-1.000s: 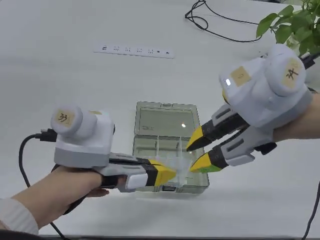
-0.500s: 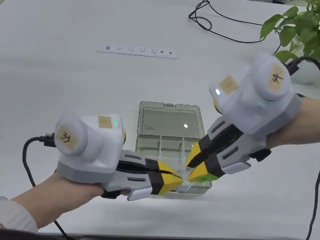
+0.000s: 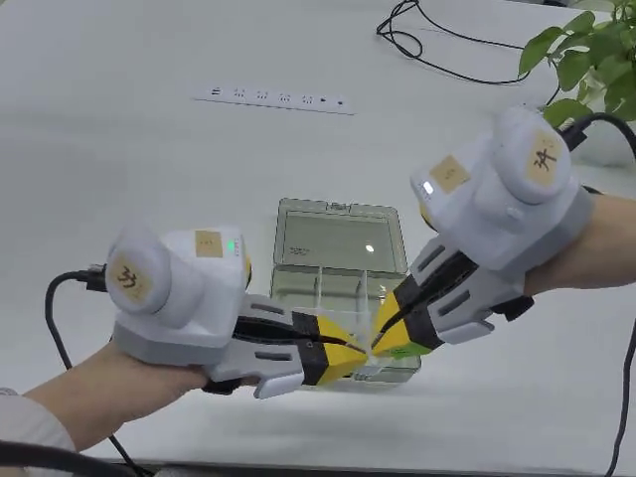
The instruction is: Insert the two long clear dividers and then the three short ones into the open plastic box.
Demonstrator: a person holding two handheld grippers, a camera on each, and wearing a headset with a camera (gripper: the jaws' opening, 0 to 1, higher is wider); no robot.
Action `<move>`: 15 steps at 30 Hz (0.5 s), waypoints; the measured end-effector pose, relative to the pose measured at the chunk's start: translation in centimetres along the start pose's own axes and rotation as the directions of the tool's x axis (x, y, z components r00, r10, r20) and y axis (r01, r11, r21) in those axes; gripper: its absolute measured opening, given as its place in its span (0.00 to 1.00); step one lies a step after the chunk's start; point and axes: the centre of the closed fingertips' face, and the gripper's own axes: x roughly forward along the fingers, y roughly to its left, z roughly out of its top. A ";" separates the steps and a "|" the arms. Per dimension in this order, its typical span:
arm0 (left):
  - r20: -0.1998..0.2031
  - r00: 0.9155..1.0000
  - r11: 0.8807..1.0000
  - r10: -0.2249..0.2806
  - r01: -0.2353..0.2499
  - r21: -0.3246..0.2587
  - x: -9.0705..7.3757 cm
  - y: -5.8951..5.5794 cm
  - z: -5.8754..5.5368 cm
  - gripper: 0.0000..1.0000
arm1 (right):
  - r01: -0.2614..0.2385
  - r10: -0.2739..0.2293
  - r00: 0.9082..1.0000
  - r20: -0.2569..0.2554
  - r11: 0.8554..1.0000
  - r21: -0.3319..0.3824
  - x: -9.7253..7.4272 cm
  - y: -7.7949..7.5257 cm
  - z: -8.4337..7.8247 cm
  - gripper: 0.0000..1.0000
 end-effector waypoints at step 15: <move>-0.015 0.996 0.996 0.083 -0.083 -0.044 -0.2 1.4 -0.8 0.20 | 0.012 -0.011 0.999 -0.041 1.000 0.029 -0.4 -0.6 -0.6 0.02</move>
